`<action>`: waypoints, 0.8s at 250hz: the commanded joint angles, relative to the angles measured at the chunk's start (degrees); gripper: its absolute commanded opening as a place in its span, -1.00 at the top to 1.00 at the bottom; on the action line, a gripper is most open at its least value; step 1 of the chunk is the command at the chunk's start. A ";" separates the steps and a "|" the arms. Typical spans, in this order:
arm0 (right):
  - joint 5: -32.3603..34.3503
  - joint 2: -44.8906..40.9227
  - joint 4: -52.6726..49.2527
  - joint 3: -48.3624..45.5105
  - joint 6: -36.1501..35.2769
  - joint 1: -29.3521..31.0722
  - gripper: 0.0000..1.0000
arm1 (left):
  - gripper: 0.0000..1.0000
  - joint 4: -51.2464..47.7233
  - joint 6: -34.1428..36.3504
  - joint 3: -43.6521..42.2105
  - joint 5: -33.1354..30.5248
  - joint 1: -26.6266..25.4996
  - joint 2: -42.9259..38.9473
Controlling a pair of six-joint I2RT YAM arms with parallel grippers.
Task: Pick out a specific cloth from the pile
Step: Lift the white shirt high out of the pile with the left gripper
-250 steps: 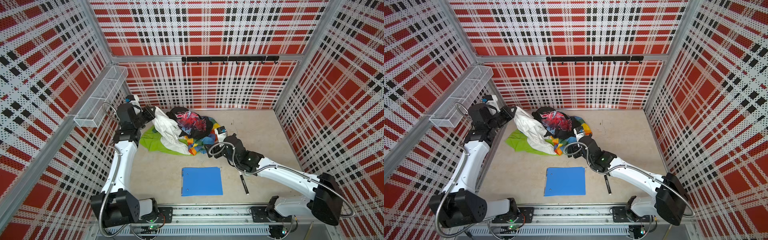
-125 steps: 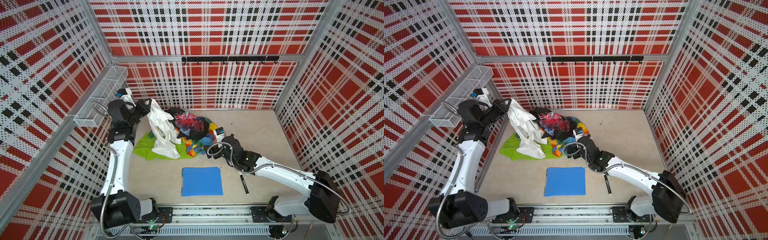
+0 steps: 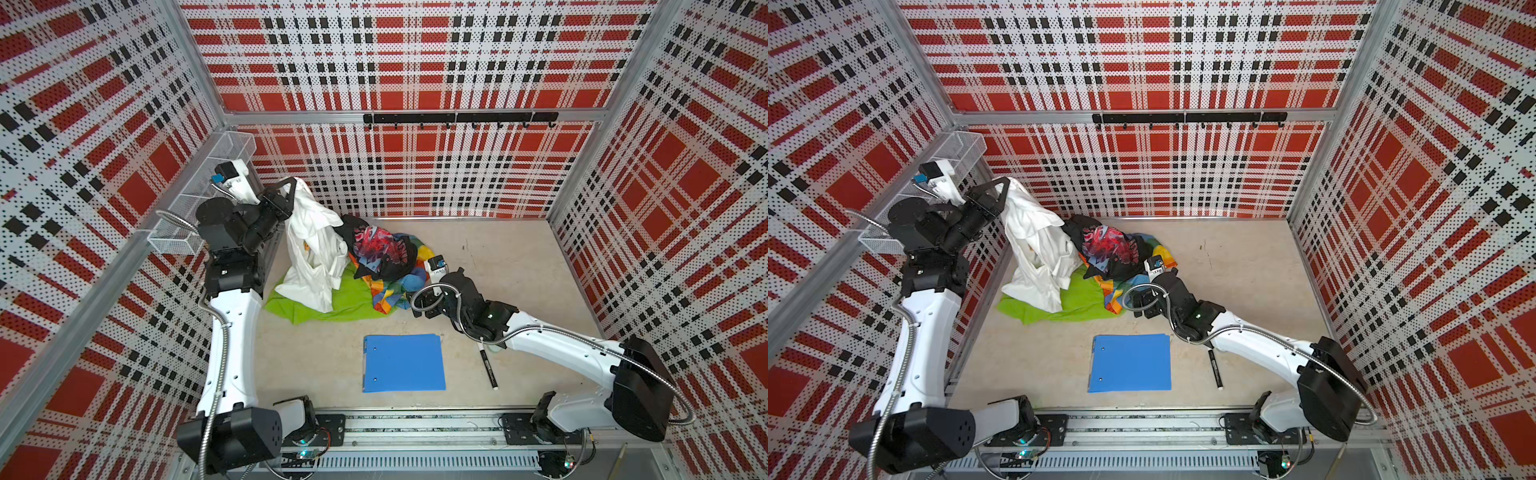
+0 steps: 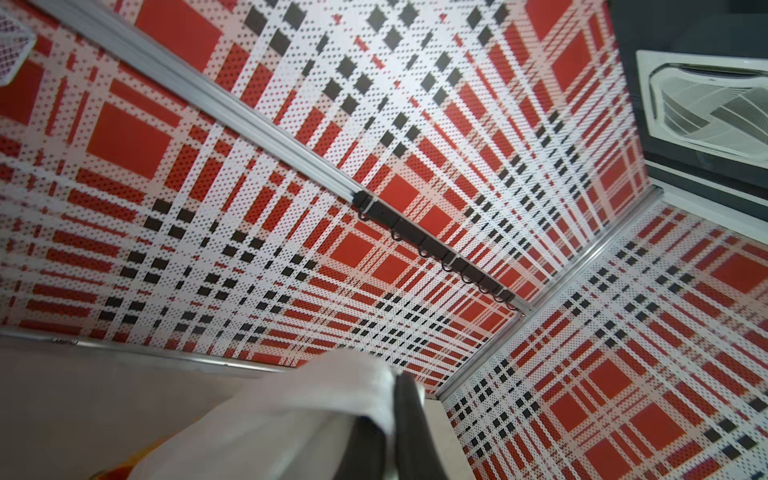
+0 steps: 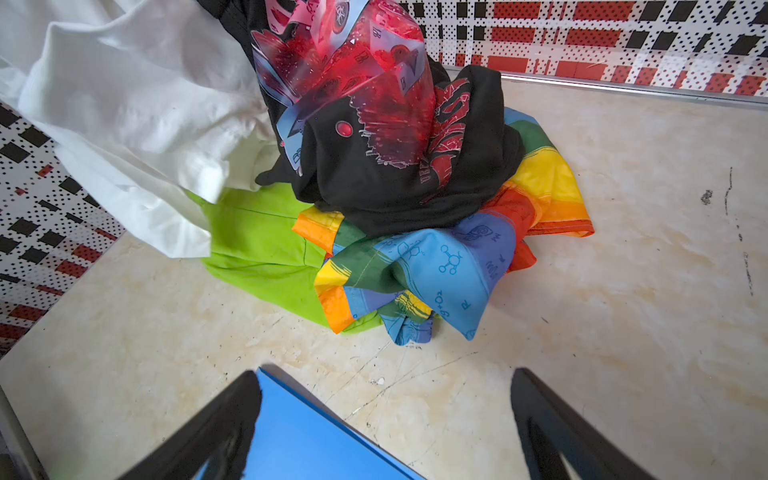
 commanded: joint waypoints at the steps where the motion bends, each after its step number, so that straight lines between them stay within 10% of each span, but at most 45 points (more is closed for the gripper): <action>1: 0.10 0.24 1.57 1.42 0.01 0.11 -1.00 | 1.00 12.04 -1.41 1.58 1.36 0.57 -3.70; 200: 0.20 -1.95 2.57 -1.17 1.49 0.16 -1.00 | 1.00 19.82 -15.05 10.85 -10.60 0.60 -6.50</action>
